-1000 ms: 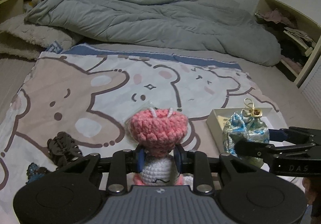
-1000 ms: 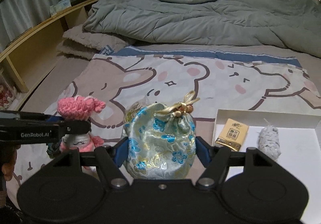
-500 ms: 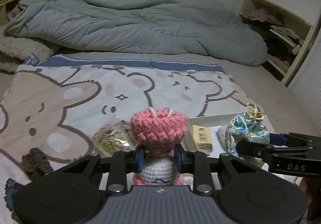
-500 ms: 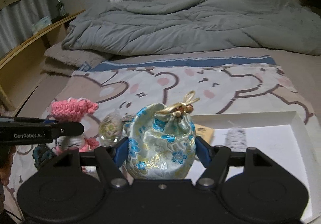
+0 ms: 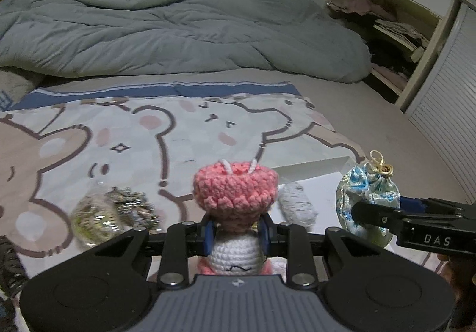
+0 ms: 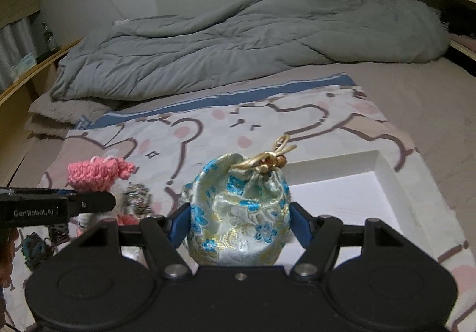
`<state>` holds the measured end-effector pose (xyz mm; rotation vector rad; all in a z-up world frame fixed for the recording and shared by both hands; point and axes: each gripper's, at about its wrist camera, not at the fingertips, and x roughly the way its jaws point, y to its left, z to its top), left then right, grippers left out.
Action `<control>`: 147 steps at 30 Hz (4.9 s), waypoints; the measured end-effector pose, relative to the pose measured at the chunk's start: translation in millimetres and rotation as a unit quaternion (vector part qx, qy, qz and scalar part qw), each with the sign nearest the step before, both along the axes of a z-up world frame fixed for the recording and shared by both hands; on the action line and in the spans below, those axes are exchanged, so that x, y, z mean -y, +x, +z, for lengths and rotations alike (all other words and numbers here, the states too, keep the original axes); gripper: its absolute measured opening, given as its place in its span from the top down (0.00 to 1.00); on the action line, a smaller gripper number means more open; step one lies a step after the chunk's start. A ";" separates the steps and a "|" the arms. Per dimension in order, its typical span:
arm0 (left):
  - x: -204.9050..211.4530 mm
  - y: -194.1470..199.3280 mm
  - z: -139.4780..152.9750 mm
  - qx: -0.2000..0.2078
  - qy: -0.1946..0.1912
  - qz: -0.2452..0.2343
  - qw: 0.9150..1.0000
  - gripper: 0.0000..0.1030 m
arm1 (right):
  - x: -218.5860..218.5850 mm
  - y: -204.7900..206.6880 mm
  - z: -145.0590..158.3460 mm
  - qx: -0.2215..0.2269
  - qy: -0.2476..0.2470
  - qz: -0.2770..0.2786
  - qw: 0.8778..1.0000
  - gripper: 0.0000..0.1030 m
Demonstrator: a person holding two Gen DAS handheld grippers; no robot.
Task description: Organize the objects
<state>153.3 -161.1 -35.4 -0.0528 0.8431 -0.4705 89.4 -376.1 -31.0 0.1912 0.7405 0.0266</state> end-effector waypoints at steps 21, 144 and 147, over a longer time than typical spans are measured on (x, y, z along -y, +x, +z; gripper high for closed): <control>121.4 28.0 -39.7 -0.041 -0.064 -0.066 0.995 0.70 | 95.7 -5.6 -19.8 0.002 -0.036 -0.115 0.993 0.32; 89.4 -28.0 -0.8 0.025 0.034 -0.055 0.998 0.00 | 85.1 -78.8 10.6 0.012 -0.069 -0.141 0.987 0.00; 85.5 -28.9 0.5 0.030 0.035 -0.052 0.998 0.00 | 81.3 -80.4 13.1 0.013 -0.077 -0.142 0.987 0.00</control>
